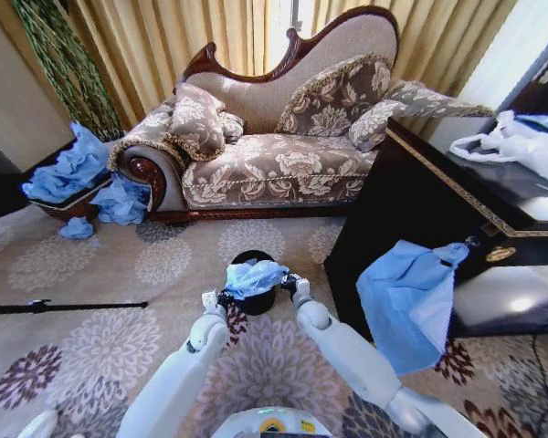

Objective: Place a garbage bag over the trash bin.

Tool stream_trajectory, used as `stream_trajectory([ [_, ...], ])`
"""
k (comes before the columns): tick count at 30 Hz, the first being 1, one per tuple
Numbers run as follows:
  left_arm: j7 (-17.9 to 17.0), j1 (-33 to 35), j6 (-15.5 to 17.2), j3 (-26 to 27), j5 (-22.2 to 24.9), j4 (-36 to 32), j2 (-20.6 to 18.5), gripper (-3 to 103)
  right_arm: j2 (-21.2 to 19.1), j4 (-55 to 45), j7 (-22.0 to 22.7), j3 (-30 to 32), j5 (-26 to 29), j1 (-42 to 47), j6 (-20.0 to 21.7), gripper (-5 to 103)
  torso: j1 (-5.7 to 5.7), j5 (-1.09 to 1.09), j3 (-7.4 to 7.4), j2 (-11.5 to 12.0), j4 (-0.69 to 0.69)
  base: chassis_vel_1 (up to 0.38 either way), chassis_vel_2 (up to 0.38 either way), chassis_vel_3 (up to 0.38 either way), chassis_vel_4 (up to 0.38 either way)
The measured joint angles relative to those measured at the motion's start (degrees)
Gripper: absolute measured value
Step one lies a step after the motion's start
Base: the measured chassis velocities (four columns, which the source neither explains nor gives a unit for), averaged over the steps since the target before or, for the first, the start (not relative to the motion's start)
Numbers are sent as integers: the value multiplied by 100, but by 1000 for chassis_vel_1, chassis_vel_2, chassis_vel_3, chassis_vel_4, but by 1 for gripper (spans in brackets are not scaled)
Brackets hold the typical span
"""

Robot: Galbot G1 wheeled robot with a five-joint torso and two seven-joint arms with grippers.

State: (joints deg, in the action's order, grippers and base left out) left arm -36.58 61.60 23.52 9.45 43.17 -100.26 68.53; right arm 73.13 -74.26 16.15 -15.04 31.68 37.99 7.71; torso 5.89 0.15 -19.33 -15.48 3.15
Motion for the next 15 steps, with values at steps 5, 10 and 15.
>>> stream_trajectory([
  [5, 19, -5, -75, 70, -35, 58, -31, 0, 177, 255, -161, -24, -28, -161, -111, 0, 0, 0, 0, 0, -1, 0, 0, 0, 0],
  [10, 53, 40, -124, 128, -67, 95, -41, 0, 302, 523, -282, -40, -84, -292, -217, 0, 0, 1, 0, 0, 1, 0, 0, 0, 0],
  [15, 60, 37, -154, 147, -72, 97, -35, 0, 299, 598, -334, -48, -101, -353, -240, 0, 0, 0, 0, 0, -1, 0, 0, 0, 0],
])
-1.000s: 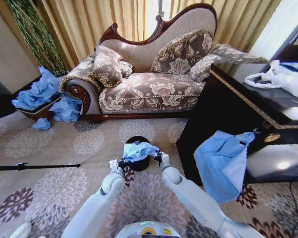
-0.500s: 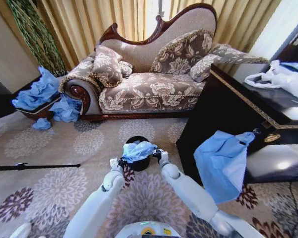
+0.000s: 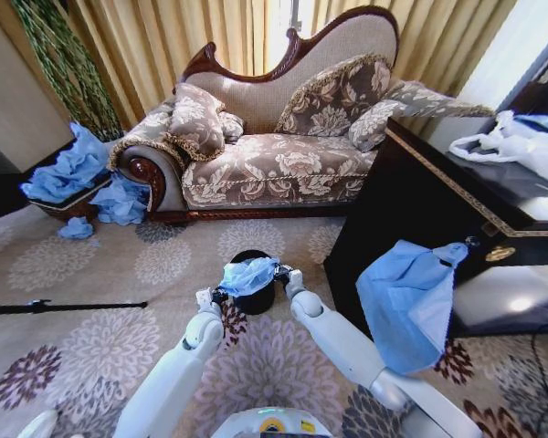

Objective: Place a garbage bag over the trash bin.

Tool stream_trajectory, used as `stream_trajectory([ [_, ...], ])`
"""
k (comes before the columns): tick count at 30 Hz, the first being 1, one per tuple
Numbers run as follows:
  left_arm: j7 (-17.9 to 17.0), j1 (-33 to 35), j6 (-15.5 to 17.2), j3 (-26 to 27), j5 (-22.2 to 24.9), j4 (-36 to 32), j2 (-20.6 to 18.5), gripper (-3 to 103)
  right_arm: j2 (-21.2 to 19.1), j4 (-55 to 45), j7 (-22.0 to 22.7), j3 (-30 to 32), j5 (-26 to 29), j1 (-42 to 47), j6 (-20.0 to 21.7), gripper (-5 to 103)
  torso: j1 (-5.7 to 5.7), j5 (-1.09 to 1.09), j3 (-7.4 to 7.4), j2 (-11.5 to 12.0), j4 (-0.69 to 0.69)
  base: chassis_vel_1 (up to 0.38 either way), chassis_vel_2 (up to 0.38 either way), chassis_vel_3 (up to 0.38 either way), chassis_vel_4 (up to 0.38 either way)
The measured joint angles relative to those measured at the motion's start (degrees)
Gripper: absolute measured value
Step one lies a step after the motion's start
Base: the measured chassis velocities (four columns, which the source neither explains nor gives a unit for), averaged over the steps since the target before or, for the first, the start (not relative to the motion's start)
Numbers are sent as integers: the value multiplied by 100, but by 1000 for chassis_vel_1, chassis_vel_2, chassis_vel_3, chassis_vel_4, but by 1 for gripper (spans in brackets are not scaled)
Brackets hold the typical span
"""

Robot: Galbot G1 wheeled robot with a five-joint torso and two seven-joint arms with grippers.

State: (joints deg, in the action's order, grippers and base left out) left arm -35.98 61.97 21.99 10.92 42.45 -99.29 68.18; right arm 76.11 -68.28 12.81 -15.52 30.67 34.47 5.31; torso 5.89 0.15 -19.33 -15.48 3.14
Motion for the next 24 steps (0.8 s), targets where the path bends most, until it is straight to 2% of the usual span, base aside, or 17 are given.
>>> stream_trajectory([
  [6, 1, -66, -6, -17, 15, -34, -32, 0, -144, 18, -81, -30, 7, -96, 46, 0, 0, 0, 0, 0, 0, 0, 0, 0, 0],
  [18, 60, -478, -86, 56, 52, 379, -72, 0, -53, 431, -220, -38, 17, -350, 62, 0, 1, 0, -1, 0, 0, 0, 0, 0, 0],
  [24, -29, -396, 24, 51, 205, -115, -220, 0, -227, -93, 29, -17, 37, -245, 187, 0, 0, 0, 0, 0, 0, 0, 0, 0, 0],
])
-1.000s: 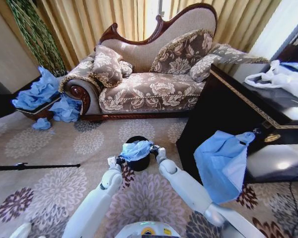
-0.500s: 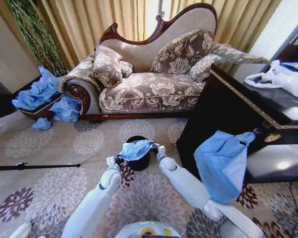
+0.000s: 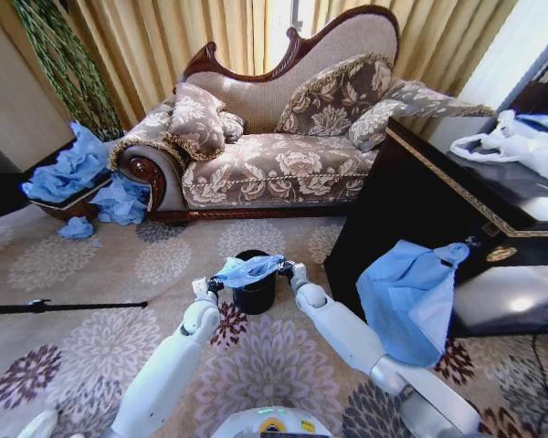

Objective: Place a garbage bag over the trash bin.

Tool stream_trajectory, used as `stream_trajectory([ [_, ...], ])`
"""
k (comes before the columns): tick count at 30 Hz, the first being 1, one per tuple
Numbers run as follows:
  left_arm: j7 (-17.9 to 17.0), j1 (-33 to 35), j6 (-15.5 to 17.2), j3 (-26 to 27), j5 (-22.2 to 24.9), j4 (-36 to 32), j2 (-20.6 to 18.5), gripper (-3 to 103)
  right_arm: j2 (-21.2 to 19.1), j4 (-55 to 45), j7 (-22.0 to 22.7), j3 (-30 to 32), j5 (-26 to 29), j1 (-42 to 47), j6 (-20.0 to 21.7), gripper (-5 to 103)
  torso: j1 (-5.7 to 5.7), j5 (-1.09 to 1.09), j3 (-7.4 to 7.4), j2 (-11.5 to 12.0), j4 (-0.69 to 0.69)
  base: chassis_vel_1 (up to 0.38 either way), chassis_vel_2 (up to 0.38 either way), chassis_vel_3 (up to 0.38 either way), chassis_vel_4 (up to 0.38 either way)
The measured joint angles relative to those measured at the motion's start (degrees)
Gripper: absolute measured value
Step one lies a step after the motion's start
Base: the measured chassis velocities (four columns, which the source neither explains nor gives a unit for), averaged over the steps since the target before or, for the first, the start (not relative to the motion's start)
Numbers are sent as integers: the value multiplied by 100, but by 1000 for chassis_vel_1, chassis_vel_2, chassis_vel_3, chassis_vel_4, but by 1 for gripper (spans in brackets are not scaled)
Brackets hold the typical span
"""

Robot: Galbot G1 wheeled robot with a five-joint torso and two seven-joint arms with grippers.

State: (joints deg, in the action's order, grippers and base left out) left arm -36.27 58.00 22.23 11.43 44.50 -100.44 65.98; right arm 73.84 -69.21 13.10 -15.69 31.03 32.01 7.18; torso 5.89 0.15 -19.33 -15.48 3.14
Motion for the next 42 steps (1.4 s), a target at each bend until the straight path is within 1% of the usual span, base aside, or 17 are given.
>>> stream_trajectory([
  [3, -154, 179, 122, 76, 247, -615, -290, 0, -292, -456, 202, 14, -24, 120, 73, 0, 0, 0, 0, 0, 1, 0, 0, 0, 0],
  [5, -194, 217, 153, 101, 314, -757, -368, 0, -345, -544, 245, 22, -23, 145, 99, 0, -1, 0, 0, 0, 1, 0, 0, 0, 0],
  [8, -383, 345, 268, 256, 558, -1228, -688, 0, -534, -921, 460, 58, 88, 221, 221, 0, -1, 0, 1, 0, 1, 0, 0, 0, 0],
  [9, -383, 345, 268, 256, 558, -1228, -688, 0, -534, -921, 460, 58, 88, 221, 221, 0, -1, 0, 1, 0, 1, 0, 0, 0, 0],
  [12, -600, 497, 398, 416, 919, -1641, -961, 0, -672, -1432, 778, 60, 443, 324, 473, 0, 0, 0, 1, 0, 0, 0, 0, 0, 0],
  [14, -651, 533, 422, 433, 997, -1729, -995, 0, -695, -1566, 870, 50, 543, 357, 541, 0, -1, 0, 1, 0, 0, 0, 0, 0, 0],
  [17, -826, 747, 505, 467, 1205, -2101, -1066, 0, -789, -2006, 1071, -9, 697, 512, 696, 0, -1, 0, 1, 0, 1, 0, 0, 0, 0],
  [22, -893, 1122, 580, 571, 1290, -2517, -1129, 0, -871, -2442, 1286, -37, 809, 676, 829, 0, -1, 0, 1, 0, 0, 0, 0, 0, 0],
  [24, -894, 1461, 628, 701, 1300, -2790, -1171, 0, -938, -2712, 1428, -35, 904, 806, 977, 0, -1, 0, 2, 0, -1, 0, 0, 0, 0],
  [26, -891, 1602, 644, 754, 1294, -2847, -1173, 0, -962, -2755, 1472, -16, 913, 883, 1038, 0, -1, 0, 2, 0, -1, 0, 0, 0, 0],
  [29, -853, 1770, 645, 796, 1194, -2837, -1136, 0, -991, -2748, 1483, 33, 871, 1028, 1082, 0, -1, 0, 2, 0, 0, 0, 0, 0, 0],
  [32, -616, 1829, 492, 699, 838, -2382, -941, 0, -940, -2441, 1404, 88, 709, 1219, 1044, 0, -1, -1, 2, 0, 1, 0, 0, 0, 0],
  [33, -616, 1829, 492, 699, 838, -2382, -941, 0, -940, -2441, 1404, 88, 709, 1219, 1044, 0, -1, -1, 2, 0, 1, 0, 0, 0, 0],
  [36, -356, 1579, 343, 431, 545, -1603, -556, 0, -788, -1907, 1219, 171, 486, 1338, 922, 0, -1, -1, 1, 0, 1, 0, 0, 0, 0],
  [38, -328, 1530, 338, 398, 520, -1485, -486, 0, -766, -1843, 1200, 184, 478, 1353, 917, 0, -1, 0, 1, 0, 2, 0, 0, 0, 0],
  [40, -185, 1363, 288, 234, 373, -1076, -226, 0, -683, -1596, 1126, 225, 465, 1391, 861, 0, -1, -2, 1, 0, 1, 0, 0, 0, 0],
  [42, 47, 1242, 141, 81, 119, -666, 8, 0, -590, -1280, 918, 264, 351, 1368, 641, 0, -1, -1, 1, 0, 2, 0, 0, 0, 0],
])
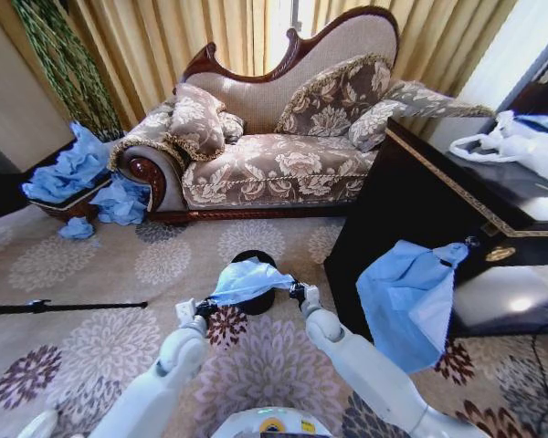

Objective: Place a garbage bag over the trash bin.

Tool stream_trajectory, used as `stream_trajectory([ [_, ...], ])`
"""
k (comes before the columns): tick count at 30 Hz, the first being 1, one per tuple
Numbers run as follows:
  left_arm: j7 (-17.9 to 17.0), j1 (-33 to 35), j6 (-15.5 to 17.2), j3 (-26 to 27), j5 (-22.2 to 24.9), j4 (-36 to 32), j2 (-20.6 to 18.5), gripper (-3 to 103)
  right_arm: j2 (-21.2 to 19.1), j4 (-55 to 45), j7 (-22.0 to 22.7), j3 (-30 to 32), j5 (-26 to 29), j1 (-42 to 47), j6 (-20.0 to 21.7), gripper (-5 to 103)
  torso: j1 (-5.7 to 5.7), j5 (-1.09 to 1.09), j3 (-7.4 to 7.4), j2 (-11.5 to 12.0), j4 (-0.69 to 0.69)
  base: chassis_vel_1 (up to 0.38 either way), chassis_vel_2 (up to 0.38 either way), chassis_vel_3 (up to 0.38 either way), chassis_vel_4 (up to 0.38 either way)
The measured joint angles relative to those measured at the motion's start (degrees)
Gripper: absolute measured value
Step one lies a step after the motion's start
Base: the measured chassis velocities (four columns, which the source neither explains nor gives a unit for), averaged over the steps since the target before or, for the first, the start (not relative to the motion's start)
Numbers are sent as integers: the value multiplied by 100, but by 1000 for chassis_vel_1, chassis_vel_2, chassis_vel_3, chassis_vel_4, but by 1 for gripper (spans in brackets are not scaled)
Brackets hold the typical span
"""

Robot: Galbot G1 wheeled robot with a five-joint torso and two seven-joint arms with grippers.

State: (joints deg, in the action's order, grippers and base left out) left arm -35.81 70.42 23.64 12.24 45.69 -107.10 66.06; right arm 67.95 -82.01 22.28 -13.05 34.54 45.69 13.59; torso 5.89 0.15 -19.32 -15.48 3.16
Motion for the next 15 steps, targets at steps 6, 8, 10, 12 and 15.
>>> stream_trajectory([
  [6, 361, -173, -382, -156, -513, 584, 300, 0, 257, 549, -451, 65, -78, -313, -392, 0, 0, 0, 0, 0, -2, 0, 0, 0, 0],
  [8, 432, -231, -446, -182, -634, 735, 361, 0, 351, 770, -610, 64, -116, -470, -492, 0, 1, 0, -1, 0, -2, 0, 0, 0, 0],
  [10, 462, -247, -461, -185, -686, 780, 374, 0, 380, 840, -655, 57, -127, -525, -514, 0, 1, 0, 0, 0, -2, 0, 0, 0, 0],
  [12, 518, -259, -501, -185, -823, 862, 388, 0, 452, 1034, -784, 40, -170, -643, -613, 0, 1, 0, -1, 0, -2, 0, 0, 0, 0],
  [15, 530, -260, -527, -158, -866, 866, 367, 0, 604, 1400, -991, 62, -254, -815, -833, 0, 0, 0, -1, 0, -2, 0, 0, 0, 0],
])
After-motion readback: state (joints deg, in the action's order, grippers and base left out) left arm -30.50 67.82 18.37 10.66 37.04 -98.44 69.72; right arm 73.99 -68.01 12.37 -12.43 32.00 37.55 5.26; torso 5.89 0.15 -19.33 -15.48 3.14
